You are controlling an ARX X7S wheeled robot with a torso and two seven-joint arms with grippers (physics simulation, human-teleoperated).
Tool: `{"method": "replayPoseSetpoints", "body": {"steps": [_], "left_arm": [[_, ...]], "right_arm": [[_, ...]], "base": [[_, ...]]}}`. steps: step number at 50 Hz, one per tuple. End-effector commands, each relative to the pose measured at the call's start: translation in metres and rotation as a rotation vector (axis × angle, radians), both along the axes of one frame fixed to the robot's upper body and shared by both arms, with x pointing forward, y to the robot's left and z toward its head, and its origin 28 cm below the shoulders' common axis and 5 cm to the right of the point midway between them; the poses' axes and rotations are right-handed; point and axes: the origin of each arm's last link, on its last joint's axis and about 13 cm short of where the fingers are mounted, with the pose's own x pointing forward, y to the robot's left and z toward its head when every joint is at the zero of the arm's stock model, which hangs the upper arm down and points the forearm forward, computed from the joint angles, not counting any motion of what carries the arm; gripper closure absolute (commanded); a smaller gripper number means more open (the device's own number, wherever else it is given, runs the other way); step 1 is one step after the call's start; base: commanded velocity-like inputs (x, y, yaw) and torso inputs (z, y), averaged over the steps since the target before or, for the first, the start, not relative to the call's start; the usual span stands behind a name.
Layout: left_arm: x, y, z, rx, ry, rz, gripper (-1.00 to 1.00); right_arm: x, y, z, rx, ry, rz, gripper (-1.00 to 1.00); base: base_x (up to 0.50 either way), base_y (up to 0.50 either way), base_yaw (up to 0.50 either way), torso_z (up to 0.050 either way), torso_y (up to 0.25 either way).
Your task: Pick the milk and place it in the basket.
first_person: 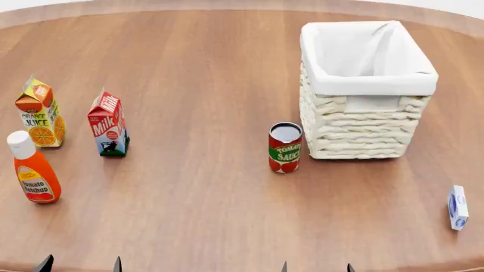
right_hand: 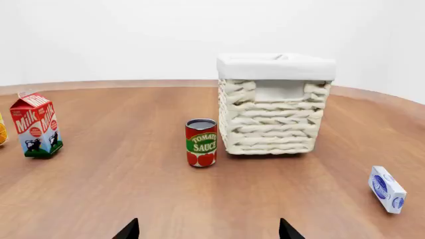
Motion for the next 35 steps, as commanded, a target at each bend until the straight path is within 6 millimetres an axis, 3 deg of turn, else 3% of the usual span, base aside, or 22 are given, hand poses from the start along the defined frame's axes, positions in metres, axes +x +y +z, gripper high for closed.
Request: {"method": "replayPoseSetpoints", "body": {"steps": [1, 35], "left_arm": [[0.0006, 0.0002, 0.0000, 0.001, 0.000, 0.002, -1.00], [0.0032, 0.0046, 0.0031, 0.018, -0.003, 0.017, -1.00]], "right_arm": [[-0.0009, 0.0007, 0.0021, -0.001, -0.004, 0.002, -1.00], [0.0067, 0.0102, 0.0075, -0.018, 0.012, 0.018, -1.00]], "base": [[0.00, 0.00, 0.00, 0.000, 0.000], [0.00, 0.00, 0.00, 0.000, 0.000]]}}
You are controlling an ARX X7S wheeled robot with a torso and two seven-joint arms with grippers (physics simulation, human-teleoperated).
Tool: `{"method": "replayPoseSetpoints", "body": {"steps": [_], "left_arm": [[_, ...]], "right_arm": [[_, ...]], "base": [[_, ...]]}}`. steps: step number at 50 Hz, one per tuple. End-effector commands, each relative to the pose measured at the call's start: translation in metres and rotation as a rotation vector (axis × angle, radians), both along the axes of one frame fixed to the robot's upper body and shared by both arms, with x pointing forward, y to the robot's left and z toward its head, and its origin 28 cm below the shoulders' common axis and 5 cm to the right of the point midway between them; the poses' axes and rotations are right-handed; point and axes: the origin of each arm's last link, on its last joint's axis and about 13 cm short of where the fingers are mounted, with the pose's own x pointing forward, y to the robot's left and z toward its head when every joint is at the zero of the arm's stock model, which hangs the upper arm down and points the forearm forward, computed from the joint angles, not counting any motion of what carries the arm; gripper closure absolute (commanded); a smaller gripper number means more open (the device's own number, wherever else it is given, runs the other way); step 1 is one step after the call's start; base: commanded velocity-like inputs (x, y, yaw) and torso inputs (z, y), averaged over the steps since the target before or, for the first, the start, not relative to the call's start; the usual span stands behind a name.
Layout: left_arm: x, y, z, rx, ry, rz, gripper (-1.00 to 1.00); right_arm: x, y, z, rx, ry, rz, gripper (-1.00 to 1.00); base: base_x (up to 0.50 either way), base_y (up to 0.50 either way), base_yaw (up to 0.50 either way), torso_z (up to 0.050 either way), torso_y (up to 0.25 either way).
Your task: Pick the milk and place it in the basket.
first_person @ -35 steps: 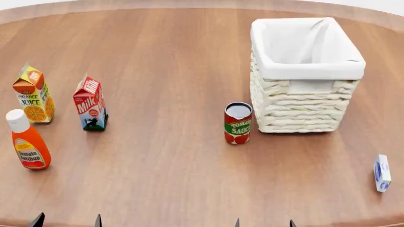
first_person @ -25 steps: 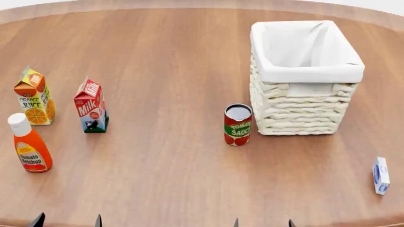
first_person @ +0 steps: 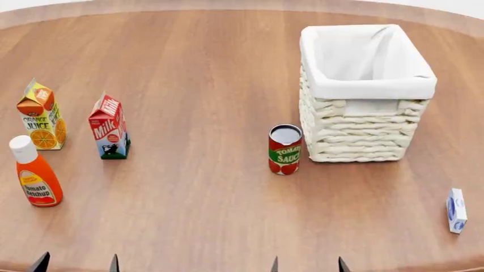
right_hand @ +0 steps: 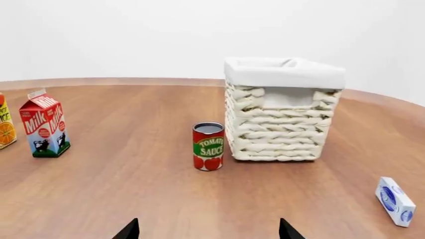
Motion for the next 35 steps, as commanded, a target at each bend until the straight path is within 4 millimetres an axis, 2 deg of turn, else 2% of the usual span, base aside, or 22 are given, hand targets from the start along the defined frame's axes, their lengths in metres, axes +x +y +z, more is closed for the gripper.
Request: {"method": "replayPoseSetpoints", "body": {"steps": [1, 28, 33, 35], "left_arm": [[0.0004, 0.0016, 0.0008, 0.005, -0.003, 0.005, -1.00], [0.0015, 0.0017, -0.0024, 0.017, -0.004, 0.015, -1.00], [0.0018, 0.0014, -0.0014, 0.018, 0.003, 0.013, -1.00], [0.0035, 0.0007, 0.0053, 0.018, 0.006, 0.008, -1.00]], "right_arm": [[0.0023, 0.0029, 0.0009, -0.028, 0.013, -0.020, -1.00], [0.0049, 0.0065, -0.0009, -0.034, 0.027, -0.004, -1.00], [0.0052, 0.0058, 0.0005, -0.028, 0.035, -0.015, -1.00], [0.0065, 0.0045, 0.0040, 0.003, 0.045, -0.004, -1.00]], "base": [[0.00, 0.00, 0.00, 0.000, 0.000], [0.00, 0.49, 0.00, 0.000, 0.000], [0.00, 0.00, 0.00, 0.000, 0.000], [0.00, 0.00, 0.00, 0.000, 0.000]]}}
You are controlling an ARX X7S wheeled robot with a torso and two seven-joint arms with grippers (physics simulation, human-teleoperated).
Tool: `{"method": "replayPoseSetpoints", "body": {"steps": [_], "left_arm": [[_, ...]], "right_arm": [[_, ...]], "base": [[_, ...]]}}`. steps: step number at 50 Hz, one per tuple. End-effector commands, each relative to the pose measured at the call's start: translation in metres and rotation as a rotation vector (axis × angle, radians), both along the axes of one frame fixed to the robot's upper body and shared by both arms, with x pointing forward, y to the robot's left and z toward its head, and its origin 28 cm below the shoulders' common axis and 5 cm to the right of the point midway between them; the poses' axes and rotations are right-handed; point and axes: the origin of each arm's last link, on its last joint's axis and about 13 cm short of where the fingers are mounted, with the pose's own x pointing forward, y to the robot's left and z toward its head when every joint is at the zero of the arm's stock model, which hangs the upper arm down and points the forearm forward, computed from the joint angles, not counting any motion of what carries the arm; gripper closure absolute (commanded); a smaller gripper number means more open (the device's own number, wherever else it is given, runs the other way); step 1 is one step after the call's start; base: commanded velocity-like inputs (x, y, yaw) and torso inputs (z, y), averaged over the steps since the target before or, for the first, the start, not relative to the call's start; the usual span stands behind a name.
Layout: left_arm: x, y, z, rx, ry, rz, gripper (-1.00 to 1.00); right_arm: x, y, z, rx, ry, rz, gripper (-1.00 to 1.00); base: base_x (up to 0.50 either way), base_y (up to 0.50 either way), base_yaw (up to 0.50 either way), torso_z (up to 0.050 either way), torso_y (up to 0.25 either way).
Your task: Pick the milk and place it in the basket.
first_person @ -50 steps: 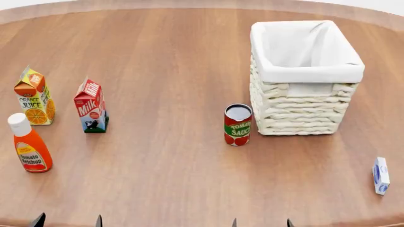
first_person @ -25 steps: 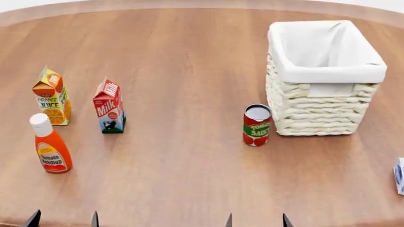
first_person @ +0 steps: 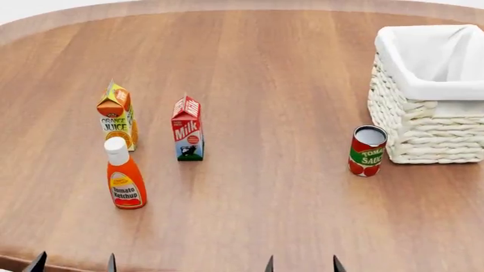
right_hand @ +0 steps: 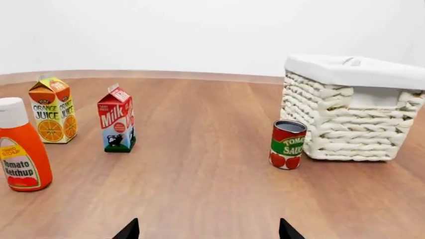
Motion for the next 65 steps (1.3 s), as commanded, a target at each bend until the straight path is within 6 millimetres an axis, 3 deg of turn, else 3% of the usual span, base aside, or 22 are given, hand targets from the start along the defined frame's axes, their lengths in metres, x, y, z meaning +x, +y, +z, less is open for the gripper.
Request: {"method": "replayPoseSetpoints", "body": {"steps": [1, 8, 9, 13, 17, 20, 21, 34, 65], "left_arm": [[0.003, -0.002, 0.011, 0.002, 0.007, -0.008, -1.00], [0.016, -0.004, 0.071, -0.050, 0.004, -0.053, -1.00], [0.021, -0.003, 0.091, -0.073, 0.000, -0.071, -1.00], [0.030, -0.003, 0.125, -0.096, -0.043, -0.088, -1.00], [0.042, -0.002, 0.172, -0.121, -0.081, -0.109, -1.00], [0.042, -0.002, 0.177, -0.112, -0.100, -0.105, -1.00], [0.046, -0.001, 0.192, -0.112, -0.124, -0.101, -1.00], [0.049, 0.001, 0.194, -0.115, -0.129, -0.096, -1.00], [0.051, 0.002, 0.199, -0.103, -0.151, -0.094, -1.00]], "right_arm": [[0.003, -0.003, 0.007, 0.038, 0.023, 0.007, -1.00], [0.012, -0.010, 0.062, 0.083, 0.023, 0.041, -1.00], [0.013, -0.012, 0.083, 0.089, 0.003, 0.055, -1.00], [0.016, -0.014, 0.121, 0.038, -0.045, 0.050, -1.00], [0.026, -0.017, 0.171, 0.001, -0.083, 0.068, -1.00], [0.027, -0.018, 0.176, 0.007, -0.089, 0.077, -1.00], [0.028, -0.019, 0.190, -0.014, -0.102, 0.076, -1.00], [0.028, -0.019, 0.196, -0.001, -0.100, 0.097, -1.00], [0.031, -0.017, 0.197, -0.003, -0.093, 0.117, -1.00]], "base": [[0.00, 0.00, 0.00, 0.000, 0.000], [0.00, 0.00, 0.00, 0.000, 0.000], [0.00, 0.00, 0.00, 0.000, 0.000], [0.00, 0.00, 0.00, 0.000, 0.000], [0.00, 0.00, 0.00, 0.000, 0.000], [0.00, 0.00, 0.00, 0.000, 0.000], [0.00, 0.00, 0.00, 0.000, 0.000], [0.01, 0.00, 0.00, 0.000, 0.000], [0.50, 0.00, 0.00, 0.000, 0.000]]}}
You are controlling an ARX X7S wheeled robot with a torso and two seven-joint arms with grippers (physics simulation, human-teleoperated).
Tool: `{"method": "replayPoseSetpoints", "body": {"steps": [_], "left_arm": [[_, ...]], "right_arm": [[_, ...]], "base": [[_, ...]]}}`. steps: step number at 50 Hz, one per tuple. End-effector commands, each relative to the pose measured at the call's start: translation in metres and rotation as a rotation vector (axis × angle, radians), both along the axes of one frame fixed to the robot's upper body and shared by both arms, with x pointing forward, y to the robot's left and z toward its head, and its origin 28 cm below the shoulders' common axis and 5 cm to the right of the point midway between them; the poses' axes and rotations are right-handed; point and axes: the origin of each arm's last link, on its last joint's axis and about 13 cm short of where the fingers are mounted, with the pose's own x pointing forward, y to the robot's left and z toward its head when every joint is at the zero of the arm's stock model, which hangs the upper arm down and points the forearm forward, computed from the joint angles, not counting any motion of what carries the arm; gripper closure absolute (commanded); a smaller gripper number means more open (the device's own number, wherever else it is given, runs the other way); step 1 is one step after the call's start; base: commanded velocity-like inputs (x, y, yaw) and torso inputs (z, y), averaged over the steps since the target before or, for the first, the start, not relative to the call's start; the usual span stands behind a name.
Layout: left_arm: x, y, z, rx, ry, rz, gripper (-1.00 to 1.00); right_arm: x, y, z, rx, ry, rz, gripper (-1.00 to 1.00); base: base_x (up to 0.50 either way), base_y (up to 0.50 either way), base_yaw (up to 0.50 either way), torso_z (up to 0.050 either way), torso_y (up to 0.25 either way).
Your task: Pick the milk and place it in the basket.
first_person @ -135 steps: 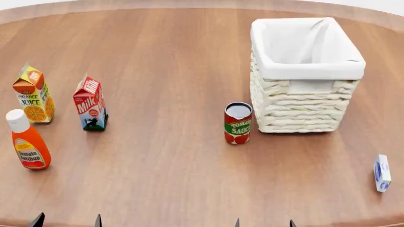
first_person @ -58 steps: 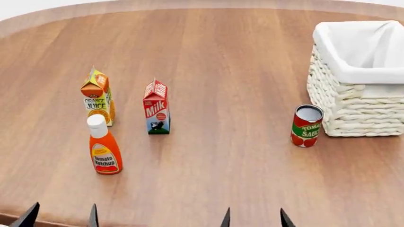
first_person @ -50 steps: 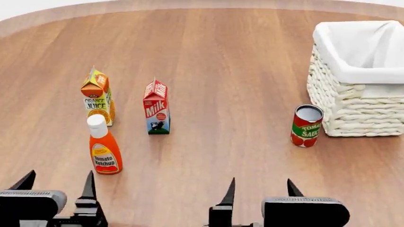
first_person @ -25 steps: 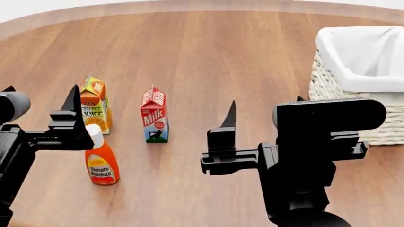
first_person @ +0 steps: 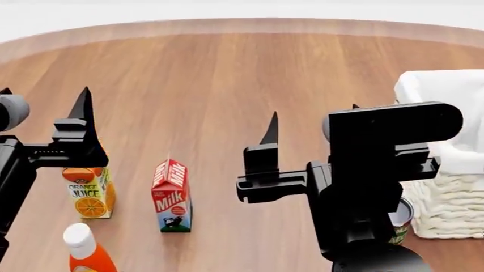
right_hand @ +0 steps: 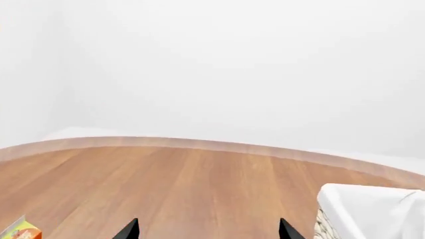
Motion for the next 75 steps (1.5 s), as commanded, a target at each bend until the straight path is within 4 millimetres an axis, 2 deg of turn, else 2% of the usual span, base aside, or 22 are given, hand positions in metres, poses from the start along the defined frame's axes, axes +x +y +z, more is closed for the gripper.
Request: {"method": "replayPoseSetpoints", "body": {"steps": [1, 44, 56, 59, 62, 64, 66, 68, 70, 71, 72, 73, 75], "left_arm": [[0.000, 0.000, 0.002, 0.005, -0.007, 0.001, -1.00], [0.000, 0.000, 0.000, 0.009, -0.006, -0.008, -1.00], [0.001, 0.000, 0.000, 0.009, -0.007, -0.007, -1.00], [0.001, 0.000, 0.000, 0.011, -0.007, -0.007, -1.00], [0.001, 0.001, 0.000, 0.011, -0.007, -0.004, -1.00], [0.001, 0.001, 0.001, 0.009, -0.008, -0.003, -1.00], [0.001, 0.001, 0.001, 0.009, -0.009, -0.001, -1.00], [0.001, 0.002, 0.003, 0.007, -0.013, 0.000, -1.00], [0.001, 0.002, 0.003, 0.009, -0.013, -0.001, -1.00], [0.003, 0.001, 0.005, 0.018, -0.017, -0.001, -1.00], [0.003, 0.001, 0.005, 0.019, -0.016, -0.001, -1.00], [0.003, 0.001, 0.005, 0.019, -0.016, -0.001, -1.00], [0.003, 0.001, 0.004, 0.019, -0.015, 0.000, -1.00]], "right_arm": [[0.000, 0.000, 0.000, -0.002, 0.002, 0.011, -1.00], [0.002, 0.002, -0.004, 0.000, 0.019, 0.040, -1.00], [0.002, 0.002, -0.005, 0.001, 0.022, 0.046, -1.00], [0.004, 0.004, -0.007, 0.009, 0.097, 0.140, -1.00], [0.012, 0.007, -0.015, -0.028, 0.223, 0.118, -1.00], [0.013, 0.007, -0.016, -0.025, 0.222, 0.171, -1.00], [0.014, 0.007, -0.021, -0.064, 0.300, 0.266, -1.00], [0.018, 0.000, -0.021, -0.016, 0.350, 0.405, -1.00], [0.018, -0.005, -0.021, -0.046, 0.382, 0.461, -1.00], [0.030, -0.024, -0.021, -0.147, 0.481, 0.592, -1.00], [0.026, -0.014, -0.037, -0.221, 0.599, 0.789, -1.00], [0.025, -0.012, -0.039, -0.204, 0.641, 0.948, -1.00], [0.025, -0.012, -0.040, -0.199, 0.652, 0.978, -1.00]], "base": [[0.50, 0.00, 0.00, 0.000, 0.015], [0.50, 0.00, 0.00, 0.000, 0.001], [0.03, 0.00, 0.00, 0.000, 0.001], [0.00, 0.00, 0.00, 0.000, 0.000], [0.00, 0.00, 0.00, 0.000, 0.000], [0.00, 0.00, 0.00, 0.000, 0.000], [0.00, 0.00, 0.00, 0.000, 0.000], [0.00, 0.00, 0.00, 0.000, 0.000], [0.00, 0.00, 0.00, 0.000, 0.000], [0.00, 0.00, 0.00, 0.000, 0.000], [0.00, 0.00, 0.00, 0.000, 0.000], [0.00, 0.00, 0.00, 0.000, 0.000], [0.00, 0.00, 0.00, 0.000, 0.000]]}}
